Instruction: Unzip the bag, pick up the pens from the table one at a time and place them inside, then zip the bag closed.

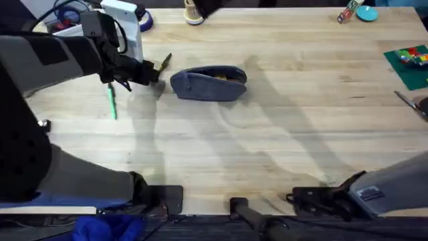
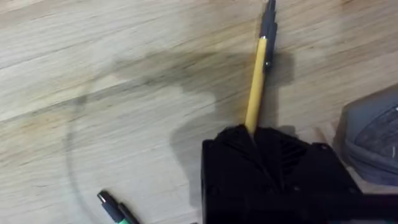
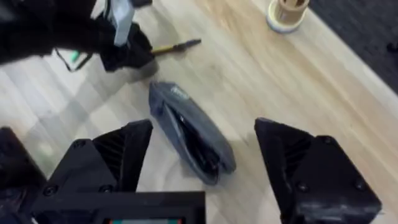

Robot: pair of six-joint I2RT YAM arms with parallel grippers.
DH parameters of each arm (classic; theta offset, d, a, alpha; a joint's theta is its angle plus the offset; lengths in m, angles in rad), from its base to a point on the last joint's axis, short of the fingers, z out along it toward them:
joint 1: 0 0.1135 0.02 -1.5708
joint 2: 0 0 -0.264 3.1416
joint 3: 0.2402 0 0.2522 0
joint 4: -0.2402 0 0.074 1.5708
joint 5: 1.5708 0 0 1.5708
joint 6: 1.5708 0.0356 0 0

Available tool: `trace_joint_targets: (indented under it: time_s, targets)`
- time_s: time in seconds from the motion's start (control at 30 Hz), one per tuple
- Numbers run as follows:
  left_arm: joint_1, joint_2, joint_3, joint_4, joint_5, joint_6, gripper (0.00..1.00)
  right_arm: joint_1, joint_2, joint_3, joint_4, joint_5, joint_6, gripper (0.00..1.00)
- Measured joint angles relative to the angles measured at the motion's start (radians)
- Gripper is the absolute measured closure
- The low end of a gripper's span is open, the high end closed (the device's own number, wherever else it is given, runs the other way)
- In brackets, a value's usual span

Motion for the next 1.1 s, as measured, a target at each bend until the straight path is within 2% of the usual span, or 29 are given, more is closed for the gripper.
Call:
trace_joint_targets:
  time_s: [0.3,0.57,0.8,1.1]
  targets:
    - [-0.020,-0.016,0.023,-0.083,-0.023,0.000,0.960,-0.016,-0.165,-0.200,0.003,0.002,0.000,0.005]
    - [-0.031,-0.128,0.055,-0.118,-0.005,0.000,0.960,-0.017,-0.282,-0.323,0.003,0.002,-0.001,0.004]
    - [-0.031,-0.210,0.057,-0.157,0.040,0.000,0.960,-0.017,-0.351,-0.380,0.003,0.002,-0.007,0.005]
    - [-0.031,-0.320,0.057,-0.185,0.159,0.028,0.960,-0.035,-0.403,-0.403,-0.049,0.003,-0.007,0.005]
